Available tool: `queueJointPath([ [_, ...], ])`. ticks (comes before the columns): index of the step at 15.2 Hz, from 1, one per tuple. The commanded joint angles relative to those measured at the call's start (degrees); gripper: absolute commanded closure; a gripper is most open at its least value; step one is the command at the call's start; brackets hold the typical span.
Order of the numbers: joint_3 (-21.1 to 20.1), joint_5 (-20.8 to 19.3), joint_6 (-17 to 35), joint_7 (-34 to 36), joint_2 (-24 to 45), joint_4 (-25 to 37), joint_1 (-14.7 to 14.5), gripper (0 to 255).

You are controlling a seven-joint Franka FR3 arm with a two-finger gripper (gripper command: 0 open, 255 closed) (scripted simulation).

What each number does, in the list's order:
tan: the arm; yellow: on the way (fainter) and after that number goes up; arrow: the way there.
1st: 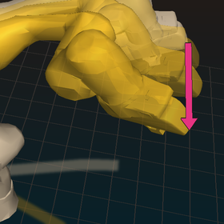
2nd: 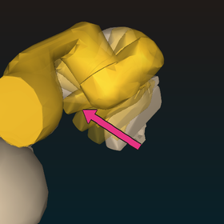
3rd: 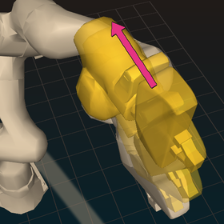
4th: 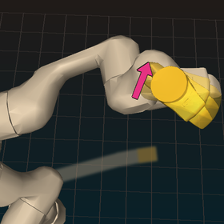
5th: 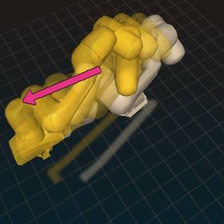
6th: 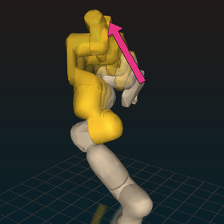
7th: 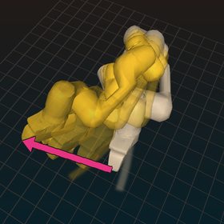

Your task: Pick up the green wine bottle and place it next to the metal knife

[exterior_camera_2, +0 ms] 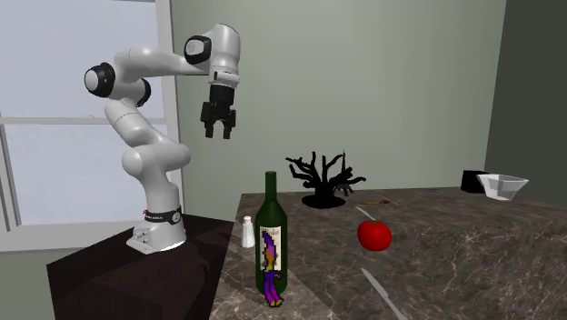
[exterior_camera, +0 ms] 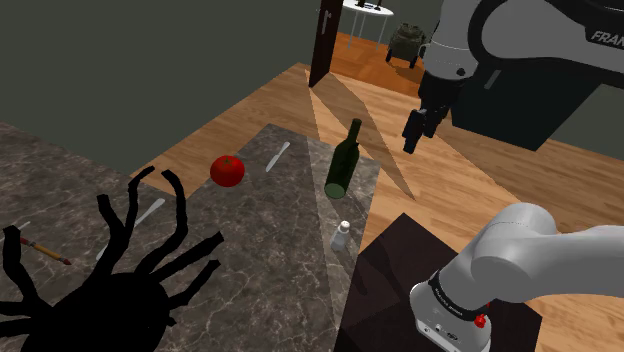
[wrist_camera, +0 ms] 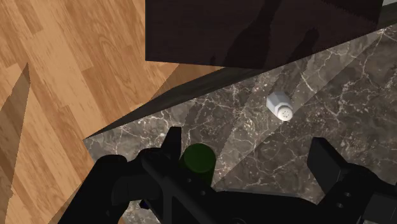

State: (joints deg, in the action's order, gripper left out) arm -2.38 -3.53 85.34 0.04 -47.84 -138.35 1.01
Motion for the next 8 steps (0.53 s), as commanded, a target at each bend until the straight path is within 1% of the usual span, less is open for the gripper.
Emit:
queueJointPath([
  [1,0.0,0.0,0.0,0.0,0.0,0.0,0.0,0],
  [8,3.55,0.11,8.9,-0.98,15.48,6.41,1.86,0],
])
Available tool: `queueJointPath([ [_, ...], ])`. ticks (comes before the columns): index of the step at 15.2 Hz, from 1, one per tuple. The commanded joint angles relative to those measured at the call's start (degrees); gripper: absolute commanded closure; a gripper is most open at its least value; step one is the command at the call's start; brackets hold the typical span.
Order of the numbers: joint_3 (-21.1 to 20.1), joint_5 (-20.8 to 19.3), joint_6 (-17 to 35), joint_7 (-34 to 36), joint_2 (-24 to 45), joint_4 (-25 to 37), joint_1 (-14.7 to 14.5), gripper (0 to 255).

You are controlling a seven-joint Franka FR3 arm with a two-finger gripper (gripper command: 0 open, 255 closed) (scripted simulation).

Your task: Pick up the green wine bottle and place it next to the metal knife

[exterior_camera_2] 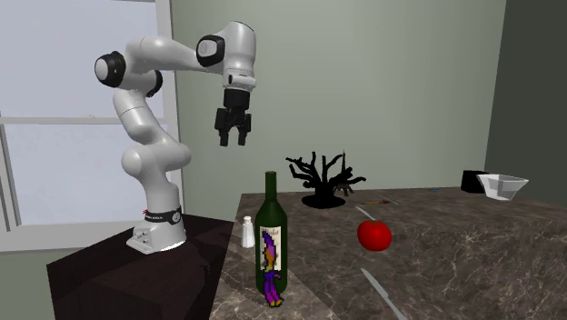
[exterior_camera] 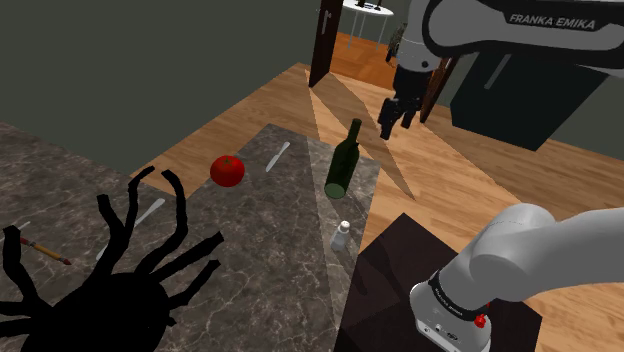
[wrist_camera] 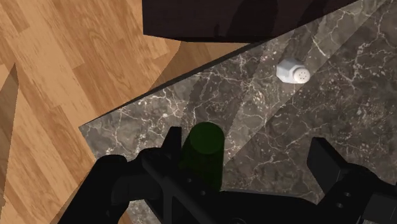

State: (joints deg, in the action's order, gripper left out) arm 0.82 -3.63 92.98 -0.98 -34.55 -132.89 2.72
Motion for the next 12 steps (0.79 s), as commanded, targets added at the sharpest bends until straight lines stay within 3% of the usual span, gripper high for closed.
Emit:
queueJointPath([
  [1,0.83,0.36,2.27,-0.14,4.43,2.16,0.34,0],
  [12,5.61,4.48,8.6,-3.25,29.41,20.04,2.23,0],
])
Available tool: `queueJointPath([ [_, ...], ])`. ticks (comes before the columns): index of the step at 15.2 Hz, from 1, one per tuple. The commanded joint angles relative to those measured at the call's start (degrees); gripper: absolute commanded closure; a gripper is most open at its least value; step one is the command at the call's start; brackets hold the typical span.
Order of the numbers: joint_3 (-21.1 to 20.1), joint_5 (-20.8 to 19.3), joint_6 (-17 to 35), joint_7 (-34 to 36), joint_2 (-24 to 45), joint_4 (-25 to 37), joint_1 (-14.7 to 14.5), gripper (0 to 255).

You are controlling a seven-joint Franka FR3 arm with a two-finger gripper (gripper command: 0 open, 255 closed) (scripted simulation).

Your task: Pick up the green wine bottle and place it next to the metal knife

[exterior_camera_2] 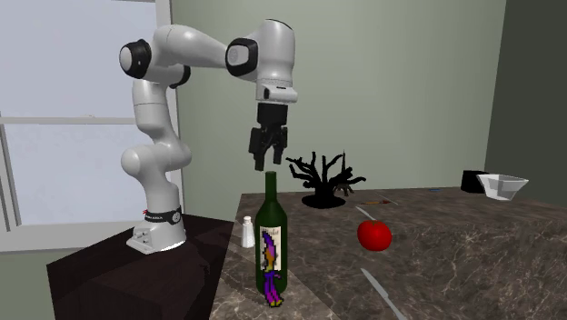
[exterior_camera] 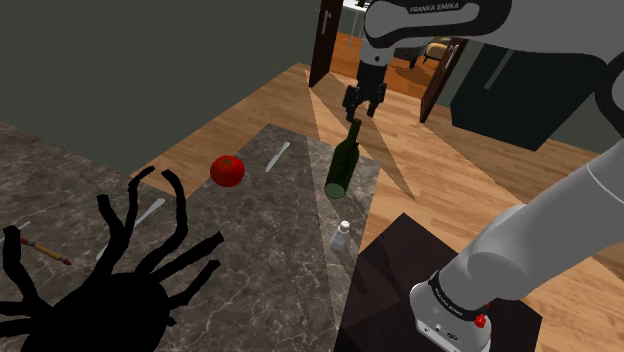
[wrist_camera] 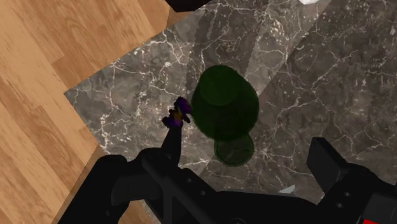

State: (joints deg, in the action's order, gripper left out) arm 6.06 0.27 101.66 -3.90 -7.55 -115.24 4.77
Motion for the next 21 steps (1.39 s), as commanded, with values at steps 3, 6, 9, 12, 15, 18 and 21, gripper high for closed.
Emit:
queueJointPath([
  [3,0.63,1.12,1.58,-0.66,4.47,2.7,0.39,0],
  [6,0.61,1.16,3.89,-0.68,4.58,0.51,0.37,0],
  [9,0.59,1.2,5.86,-0.71,4.77,-1.28,0.36,0],
  [12,0.59,1.2,5.86,-0.71,4.77,-1.28,0.36,0],
  [15,0.59,1.2,5.86,-0.71,4.77,-1.28,0.36,0],
  [18,0.59,1.2,5.85,-0.71,4.77,-1.28,0.36,255],
  [21,0.59,1.2,5.84,-0.71,4.77,-1.27,0.36,255],
])
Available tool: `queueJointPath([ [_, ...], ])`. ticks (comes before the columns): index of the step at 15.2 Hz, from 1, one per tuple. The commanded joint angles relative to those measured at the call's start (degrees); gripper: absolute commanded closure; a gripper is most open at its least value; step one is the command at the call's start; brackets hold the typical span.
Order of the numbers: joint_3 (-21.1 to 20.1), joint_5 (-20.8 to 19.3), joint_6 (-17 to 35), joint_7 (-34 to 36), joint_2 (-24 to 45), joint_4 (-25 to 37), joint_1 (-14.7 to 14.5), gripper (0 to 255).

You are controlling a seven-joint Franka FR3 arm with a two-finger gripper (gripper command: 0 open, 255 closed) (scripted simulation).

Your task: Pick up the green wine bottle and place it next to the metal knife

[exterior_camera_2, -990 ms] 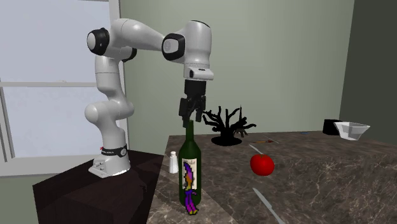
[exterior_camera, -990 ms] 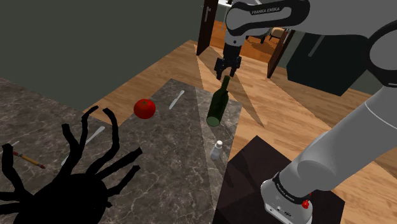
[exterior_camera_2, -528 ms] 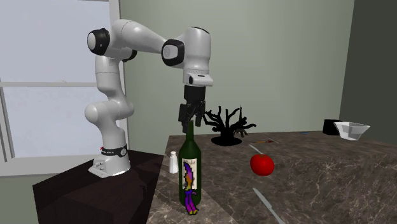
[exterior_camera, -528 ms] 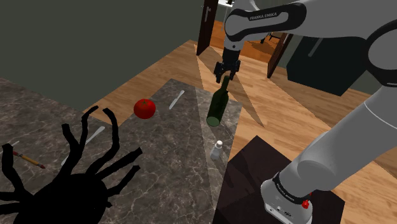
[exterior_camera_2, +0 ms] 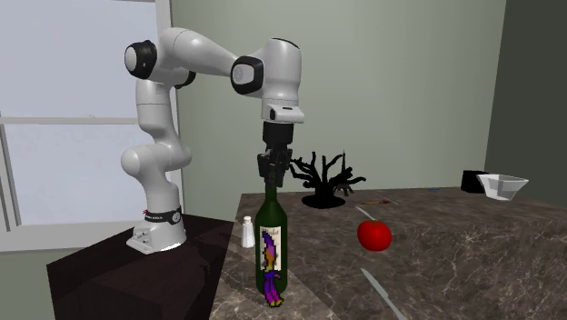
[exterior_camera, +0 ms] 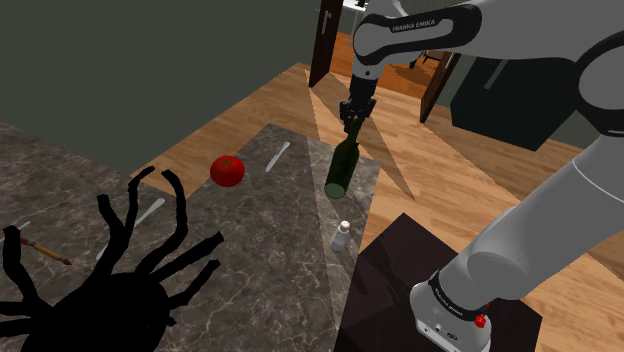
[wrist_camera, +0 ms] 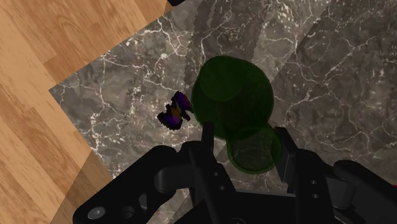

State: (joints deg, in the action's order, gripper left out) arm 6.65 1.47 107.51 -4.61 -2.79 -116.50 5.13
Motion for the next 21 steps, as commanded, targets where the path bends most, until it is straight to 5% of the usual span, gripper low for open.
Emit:
queueJointPath([
  [1,0.0,0.0,0.0,0.0,0.01,-0.01,0.0,255],
  [6,0.0,0.0,0.01,0.0,0.01,-0.02,0.0,255],
  [21,-0.78,0.0,-10.57,1.73,-1.38,9.23,-0.67,255],
])
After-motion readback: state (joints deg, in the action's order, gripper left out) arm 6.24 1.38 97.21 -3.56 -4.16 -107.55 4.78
